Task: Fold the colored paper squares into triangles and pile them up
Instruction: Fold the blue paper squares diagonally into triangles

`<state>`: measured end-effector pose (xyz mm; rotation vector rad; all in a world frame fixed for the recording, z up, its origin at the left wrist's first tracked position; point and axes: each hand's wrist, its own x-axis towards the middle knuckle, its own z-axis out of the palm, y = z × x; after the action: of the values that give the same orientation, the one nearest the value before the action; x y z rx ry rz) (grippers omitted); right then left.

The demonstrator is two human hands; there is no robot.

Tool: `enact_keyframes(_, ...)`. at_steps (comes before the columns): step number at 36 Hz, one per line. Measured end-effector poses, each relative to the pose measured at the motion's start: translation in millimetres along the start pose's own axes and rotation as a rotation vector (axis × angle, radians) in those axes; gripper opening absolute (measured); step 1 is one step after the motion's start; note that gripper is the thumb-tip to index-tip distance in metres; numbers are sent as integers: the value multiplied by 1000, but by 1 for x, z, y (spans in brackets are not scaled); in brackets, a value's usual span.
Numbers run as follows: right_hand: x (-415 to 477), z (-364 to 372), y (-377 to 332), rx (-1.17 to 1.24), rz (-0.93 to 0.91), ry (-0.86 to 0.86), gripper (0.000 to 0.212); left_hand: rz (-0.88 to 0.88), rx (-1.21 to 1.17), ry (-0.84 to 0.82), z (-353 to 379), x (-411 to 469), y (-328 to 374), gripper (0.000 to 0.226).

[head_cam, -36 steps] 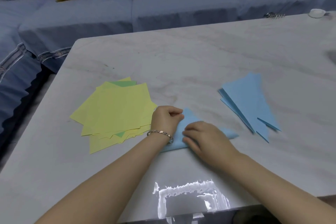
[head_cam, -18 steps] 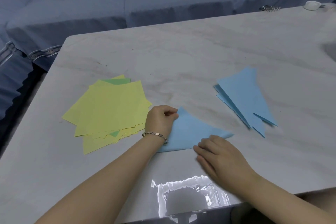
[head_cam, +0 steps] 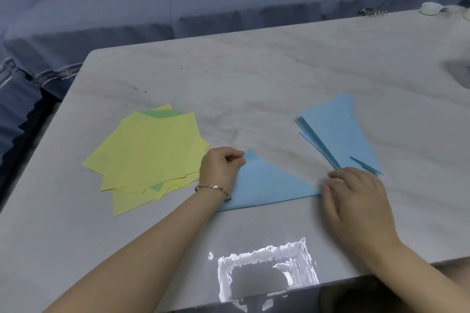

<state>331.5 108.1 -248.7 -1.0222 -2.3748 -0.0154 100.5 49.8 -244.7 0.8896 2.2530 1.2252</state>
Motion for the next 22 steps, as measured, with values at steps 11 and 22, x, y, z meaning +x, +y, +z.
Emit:
enact_keyframes(11, -1, 39, -55, 233, -243, -204, 60, 77, 135, 11, -7, 1, 3, 20)
enact_keyframes(22, -8, 40, -50, 257, -244, -258, 39, 933, 712, -249, -25, -71, -41, 42)
